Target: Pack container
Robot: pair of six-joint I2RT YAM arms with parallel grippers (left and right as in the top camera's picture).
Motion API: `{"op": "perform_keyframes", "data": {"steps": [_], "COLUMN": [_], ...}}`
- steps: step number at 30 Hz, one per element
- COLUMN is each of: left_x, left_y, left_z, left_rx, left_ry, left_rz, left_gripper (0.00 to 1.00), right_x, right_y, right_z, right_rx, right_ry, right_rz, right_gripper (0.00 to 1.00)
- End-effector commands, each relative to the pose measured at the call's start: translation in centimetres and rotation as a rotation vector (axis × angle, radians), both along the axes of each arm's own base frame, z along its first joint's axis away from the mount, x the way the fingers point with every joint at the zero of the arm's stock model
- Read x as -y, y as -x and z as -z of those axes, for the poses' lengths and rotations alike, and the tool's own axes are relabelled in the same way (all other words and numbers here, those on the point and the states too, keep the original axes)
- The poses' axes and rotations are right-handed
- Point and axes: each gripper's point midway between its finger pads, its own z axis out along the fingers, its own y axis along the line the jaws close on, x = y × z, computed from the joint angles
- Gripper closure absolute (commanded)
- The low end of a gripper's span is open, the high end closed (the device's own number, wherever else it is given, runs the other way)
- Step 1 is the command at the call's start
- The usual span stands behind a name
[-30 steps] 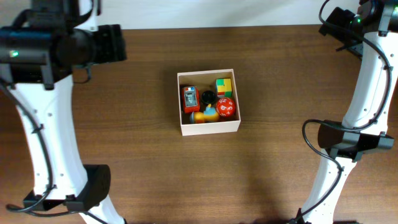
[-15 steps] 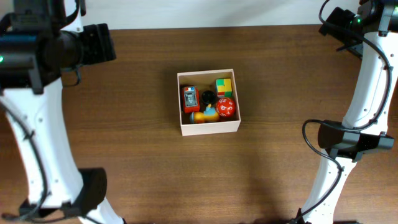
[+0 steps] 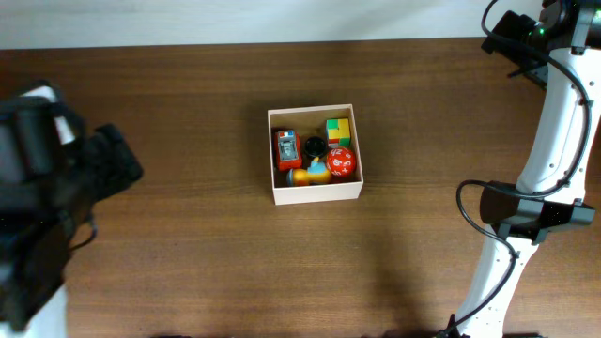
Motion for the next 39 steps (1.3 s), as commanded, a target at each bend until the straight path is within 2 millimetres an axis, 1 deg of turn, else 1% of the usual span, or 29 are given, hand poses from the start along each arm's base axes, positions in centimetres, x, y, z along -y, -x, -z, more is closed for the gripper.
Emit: {"op": "perform_keyframes", "data": {"steps": [1, 4, 5, 9, 12, 14, 16, 19, 20, 21, 27, 31, 35, 39], "left_x": [-0.4, 0.1, 0.3, 0.6, -0.1, -1.0, -1.8, -2.3, -2.3, -2.3, -2.3, -2.3, -2.3, -2.2], "left_y": [-1.0, -1.2, -1.2, -1.1, -1.1, -1.1, -0.9, -0.8, -0.7, -0.7, -0.8, -1.0, -1.0, -1.1], "left_z": [5.2, 8.5, 10.0, 14.2, 16.8, 18.8, 21.0, 24.1, 25.0, 25.9, 29.3, 31.0, 32.4, 32.6], "left_rx": [-0.034, 0.013, 0.042, 0.152, 0.212, 0.229, 0.212, 0.168, 0.154, 0.138, 0.024, -0.037, -0.088, -0.095], "left_ry": [0.026, 0.051, 0.060, 0.074, 0.049, 0.016, -0.017, -0.041, -0.041, -0.043, -0.054, -0.059, -0.063, -0.060], "left_rz": [-0.062, -0.041, -0.032, -0.018, -0.045, -0.085, -0.124, -0.146, -0.145, -0.144, -0.141, -0.139, -0.138, -0.135], "left_gripper": [0.21, 0.21, 0.21, 0.20, 0.19, 0.19, 0.19, 0.19, 0.16, 0.01, 0.01, 0.01, 0.01, 0.01], "right_x": [0.2, 0.2, 0.2, 0.2, 0.2, 0.2, 0.2, 0.2, 0.2, 0.2, 0.2, 0.2, 0.2, 0.2], "right_y": [0.8, 0.8, 0.8, 0.8, 0.8, 0.8, 0.8, 0.8, 0.8, 0.8, 0.8, 0.8, 0.8, 0.8], "right_z": [-2.1, -2.1, -2.1, -2.1, -2.1, -2.1, -2.1, -2.1, -2.1, -2.1, -2.1, -2.1, -2.1, -2.1], "right_rx": [0.049, 0.049, 0.049, 0.049, 0.049, 0.049, 0.049, 0.049, 0.049, 0.049, 0.049, 0.049, 0.049, 0.049], "right_ry": [0.005, 0.005, 0.005, 0.005, 0.005, 0.005, 0.005, 0.005, 0.005, 0.005, 0.005, 0.005, 0.005, 0.005], "right_rz": [0.017, 0.017, 0.017, 0.017, 0.017, 0.017, 0.017, 0.017, 0.017, 0.017, 0.017, 0.017, 0.017, 0.017], "right_gripper": [0.01, 0.01, 0.01, 0.01, 0.01, 0.01, 0.01, 0.01, 0.01, 0.01, 0.01, 0.01, 0.01, 0.01]}}
